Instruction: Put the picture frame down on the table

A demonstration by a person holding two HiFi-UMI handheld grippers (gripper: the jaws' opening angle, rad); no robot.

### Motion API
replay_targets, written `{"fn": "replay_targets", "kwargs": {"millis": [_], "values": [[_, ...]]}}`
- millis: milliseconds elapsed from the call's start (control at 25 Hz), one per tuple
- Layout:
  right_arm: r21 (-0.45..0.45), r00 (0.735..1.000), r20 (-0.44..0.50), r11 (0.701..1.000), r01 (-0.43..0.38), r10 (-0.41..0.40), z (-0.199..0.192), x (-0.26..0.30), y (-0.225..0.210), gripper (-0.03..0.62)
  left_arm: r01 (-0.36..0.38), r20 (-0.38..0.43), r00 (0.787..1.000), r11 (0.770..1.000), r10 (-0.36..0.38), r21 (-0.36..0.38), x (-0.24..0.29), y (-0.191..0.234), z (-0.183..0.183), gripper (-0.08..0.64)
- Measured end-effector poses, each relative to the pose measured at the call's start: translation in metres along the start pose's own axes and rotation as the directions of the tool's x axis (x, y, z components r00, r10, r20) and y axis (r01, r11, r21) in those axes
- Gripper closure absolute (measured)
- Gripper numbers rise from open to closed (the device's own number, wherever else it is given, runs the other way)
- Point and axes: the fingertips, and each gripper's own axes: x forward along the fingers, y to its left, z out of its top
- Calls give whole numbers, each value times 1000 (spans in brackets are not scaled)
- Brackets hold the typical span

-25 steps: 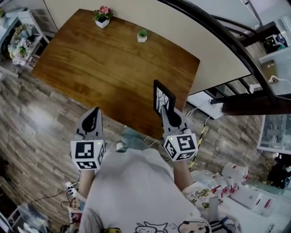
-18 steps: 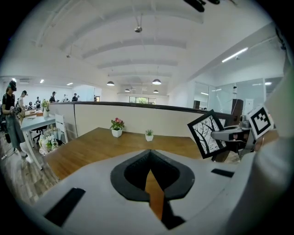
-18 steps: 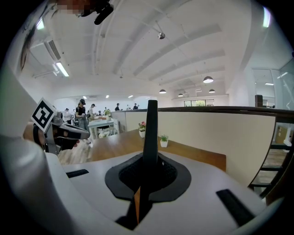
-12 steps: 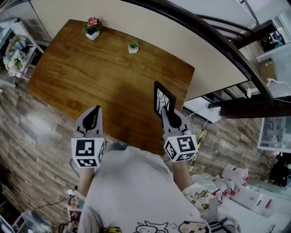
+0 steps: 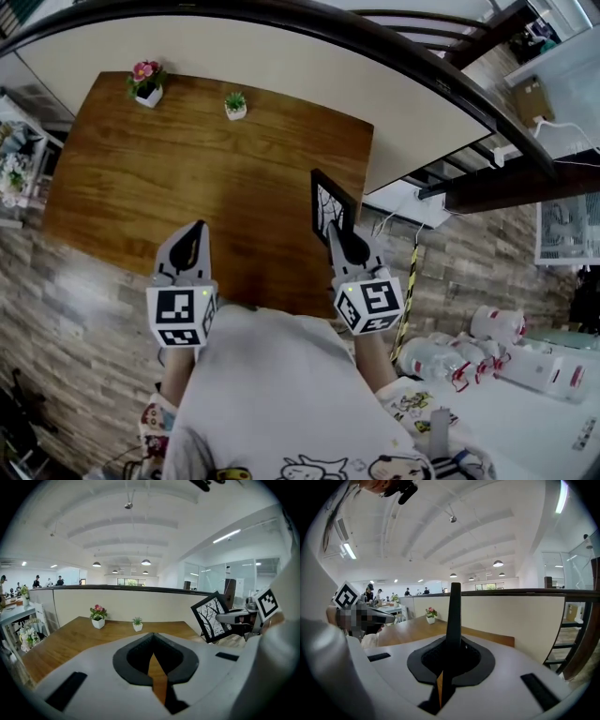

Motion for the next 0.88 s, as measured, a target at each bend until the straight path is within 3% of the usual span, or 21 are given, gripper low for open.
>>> {"fn": "replay_targets", "kwargs": {"millis": [240,560,880], "values": [[44,994,-7,993,112,-112,-2,-3,-7,581,110,-15,994,993,-109,48,25,0,9,557],[93,975,-32,971,222,-220,-6,0,-8,580,239,-50,971,966,-235,97,54,-2,19,557],[111,964,-34,957,267,-265,-5,-2,-19,581,292,-71,956,949,-286,116,75,-12,23,557]]}}
